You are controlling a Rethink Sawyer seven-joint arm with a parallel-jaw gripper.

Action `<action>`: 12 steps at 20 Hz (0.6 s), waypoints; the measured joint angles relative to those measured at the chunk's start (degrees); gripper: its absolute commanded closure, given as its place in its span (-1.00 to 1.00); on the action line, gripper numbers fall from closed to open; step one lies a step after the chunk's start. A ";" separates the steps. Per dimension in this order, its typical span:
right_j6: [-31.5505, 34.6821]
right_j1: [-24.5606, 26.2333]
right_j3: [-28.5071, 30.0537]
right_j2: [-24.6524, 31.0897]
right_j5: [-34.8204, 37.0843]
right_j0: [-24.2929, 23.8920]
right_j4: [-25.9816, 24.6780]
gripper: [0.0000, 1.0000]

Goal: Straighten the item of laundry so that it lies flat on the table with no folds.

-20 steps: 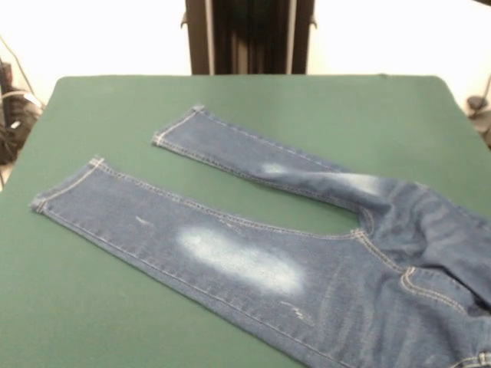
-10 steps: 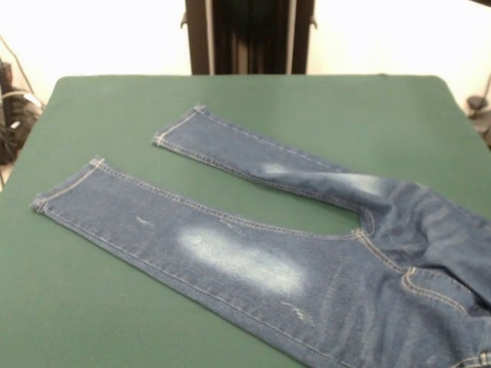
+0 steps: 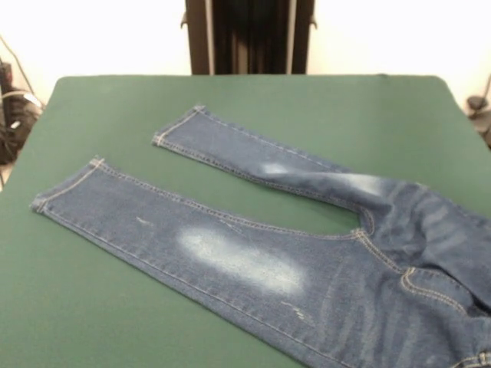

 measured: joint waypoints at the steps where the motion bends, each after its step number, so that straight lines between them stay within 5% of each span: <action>1: 0.00 -0.94 1.64 0.67 0.01 -1.20 1.45 -1.00; 7: 0.00 -13.08 16.18 9.02 -0.01 -13.67 13.78 -1.00; 12: 0.00 -21.51 21.32 15.39 -0.05 -22.09 19.01 -1.00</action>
